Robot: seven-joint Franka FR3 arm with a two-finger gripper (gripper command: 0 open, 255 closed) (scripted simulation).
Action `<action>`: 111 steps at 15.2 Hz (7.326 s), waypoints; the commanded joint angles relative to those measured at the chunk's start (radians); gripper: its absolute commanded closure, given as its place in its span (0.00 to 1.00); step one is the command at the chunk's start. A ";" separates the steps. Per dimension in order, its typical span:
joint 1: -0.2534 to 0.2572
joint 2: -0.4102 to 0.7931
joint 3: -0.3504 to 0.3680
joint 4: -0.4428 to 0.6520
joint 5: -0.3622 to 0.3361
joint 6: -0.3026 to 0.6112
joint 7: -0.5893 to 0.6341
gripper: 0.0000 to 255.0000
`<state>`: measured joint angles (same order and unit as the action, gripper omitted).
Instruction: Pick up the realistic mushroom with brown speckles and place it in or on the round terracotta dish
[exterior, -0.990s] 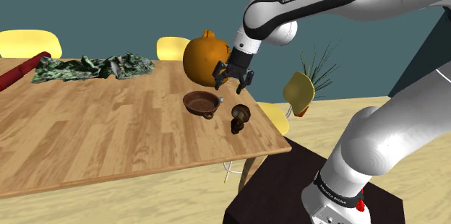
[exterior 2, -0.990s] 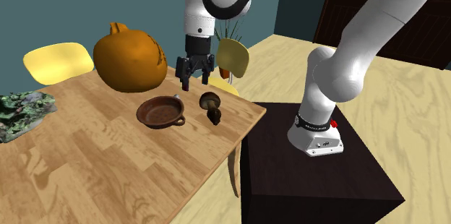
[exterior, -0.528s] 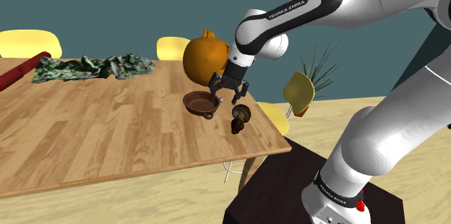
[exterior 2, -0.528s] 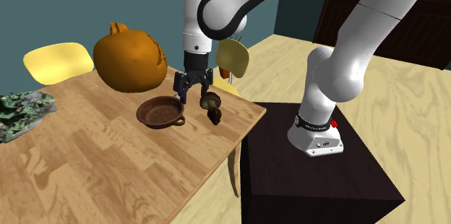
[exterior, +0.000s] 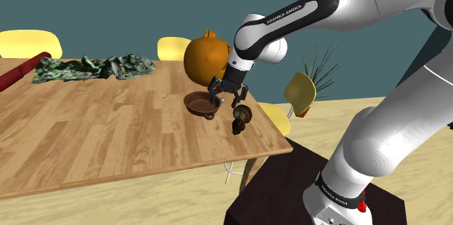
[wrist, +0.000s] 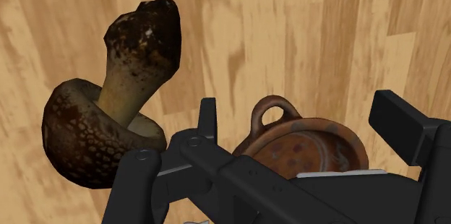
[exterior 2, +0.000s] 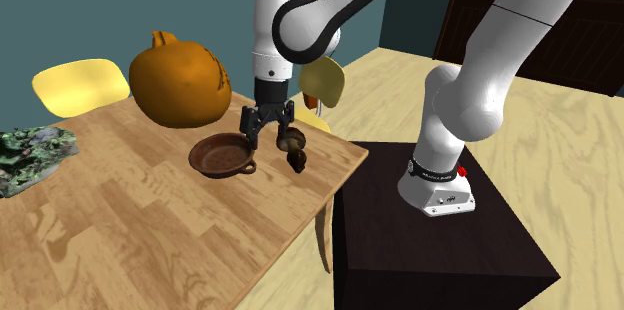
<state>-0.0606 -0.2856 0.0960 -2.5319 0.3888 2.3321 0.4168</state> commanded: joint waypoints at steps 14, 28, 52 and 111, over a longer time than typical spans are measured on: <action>-0.018 -0.003 -0.001 -0.031 -0.041 -0.016 0.009 0.00; -0.058 0.065 0.006 -0.157 -0.134 0.064 0.019 0.00; -0.064 -0.019 0.003 -0.123 -0.152 -0.052 0.041 1.00; -0.053 0.484 0.044 0.578 -0.245 -0.236 0.181 0.00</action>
<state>-0.1102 0.2072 0.1428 -1.9628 0.1454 2.1347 0.5966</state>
